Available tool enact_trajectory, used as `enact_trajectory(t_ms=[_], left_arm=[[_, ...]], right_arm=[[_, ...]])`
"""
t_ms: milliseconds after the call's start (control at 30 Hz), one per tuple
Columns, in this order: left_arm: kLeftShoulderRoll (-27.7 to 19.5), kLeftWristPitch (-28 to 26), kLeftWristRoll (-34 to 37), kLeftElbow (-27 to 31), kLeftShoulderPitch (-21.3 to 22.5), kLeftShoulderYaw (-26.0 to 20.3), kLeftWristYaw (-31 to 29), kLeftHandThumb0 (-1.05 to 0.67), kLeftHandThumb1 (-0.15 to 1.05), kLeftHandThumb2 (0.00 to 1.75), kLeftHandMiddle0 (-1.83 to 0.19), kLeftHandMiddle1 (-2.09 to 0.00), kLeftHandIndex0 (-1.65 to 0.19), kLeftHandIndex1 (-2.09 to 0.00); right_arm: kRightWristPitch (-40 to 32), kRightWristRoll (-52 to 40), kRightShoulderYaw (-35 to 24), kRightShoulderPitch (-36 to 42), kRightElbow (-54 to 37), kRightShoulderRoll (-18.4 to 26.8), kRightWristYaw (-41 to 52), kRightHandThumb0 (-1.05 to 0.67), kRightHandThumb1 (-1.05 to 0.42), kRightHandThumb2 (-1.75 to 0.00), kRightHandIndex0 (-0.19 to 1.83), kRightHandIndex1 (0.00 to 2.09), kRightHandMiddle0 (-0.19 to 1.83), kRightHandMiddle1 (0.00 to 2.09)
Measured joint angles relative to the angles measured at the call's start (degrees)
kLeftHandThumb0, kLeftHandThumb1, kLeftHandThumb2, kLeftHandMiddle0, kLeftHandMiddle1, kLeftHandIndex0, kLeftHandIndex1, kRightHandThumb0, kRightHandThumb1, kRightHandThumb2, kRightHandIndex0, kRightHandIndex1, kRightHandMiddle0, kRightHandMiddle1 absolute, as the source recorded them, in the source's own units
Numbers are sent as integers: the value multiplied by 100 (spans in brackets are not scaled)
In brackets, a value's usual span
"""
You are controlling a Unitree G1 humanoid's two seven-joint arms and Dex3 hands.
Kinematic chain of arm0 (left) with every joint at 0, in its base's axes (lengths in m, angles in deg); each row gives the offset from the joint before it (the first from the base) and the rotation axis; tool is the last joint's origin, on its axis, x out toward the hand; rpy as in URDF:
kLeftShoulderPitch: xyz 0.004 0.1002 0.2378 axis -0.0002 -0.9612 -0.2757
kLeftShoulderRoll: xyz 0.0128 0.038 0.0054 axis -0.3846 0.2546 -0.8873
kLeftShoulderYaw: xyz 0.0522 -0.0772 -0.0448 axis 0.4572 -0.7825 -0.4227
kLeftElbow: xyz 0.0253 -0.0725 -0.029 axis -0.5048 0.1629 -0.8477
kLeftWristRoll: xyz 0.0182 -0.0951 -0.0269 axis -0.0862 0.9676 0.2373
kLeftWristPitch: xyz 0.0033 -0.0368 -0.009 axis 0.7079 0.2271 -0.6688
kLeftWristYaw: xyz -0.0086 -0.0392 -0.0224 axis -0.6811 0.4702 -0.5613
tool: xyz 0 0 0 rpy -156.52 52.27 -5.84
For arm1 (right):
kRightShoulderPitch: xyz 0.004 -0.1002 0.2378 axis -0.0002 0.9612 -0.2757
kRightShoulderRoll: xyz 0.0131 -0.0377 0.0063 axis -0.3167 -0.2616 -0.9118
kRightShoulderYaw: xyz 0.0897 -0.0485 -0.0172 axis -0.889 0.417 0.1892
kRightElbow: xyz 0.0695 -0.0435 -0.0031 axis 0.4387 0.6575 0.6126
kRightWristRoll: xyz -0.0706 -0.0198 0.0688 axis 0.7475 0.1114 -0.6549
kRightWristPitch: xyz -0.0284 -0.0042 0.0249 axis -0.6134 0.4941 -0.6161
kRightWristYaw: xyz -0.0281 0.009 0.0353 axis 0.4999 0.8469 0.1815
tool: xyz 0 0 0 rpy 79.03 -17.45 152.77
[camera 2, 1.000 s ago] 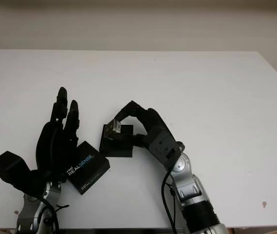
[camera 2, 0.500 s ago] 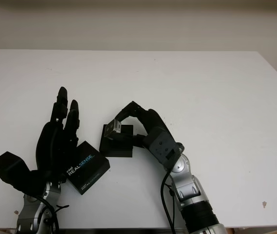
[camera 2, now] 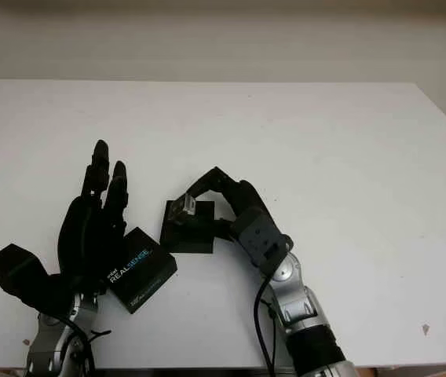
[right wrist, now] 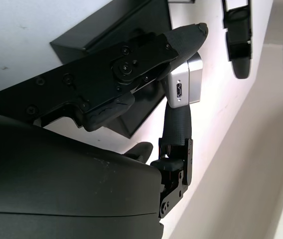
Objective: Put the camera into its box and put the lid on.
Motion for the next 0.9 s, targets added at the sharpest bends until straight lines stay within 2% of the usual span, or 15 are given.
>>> enact_trajectory(t_ms=[900], left_arm=[[-10, -50, 6, 34, -12, 0, -13, -77, 105, 38, 19, 0, 19, 0]], right_arm=[[24, 149, 28, 1, 81, -62, 28, -47, -104, -6, 14, 57, 39, 171]])
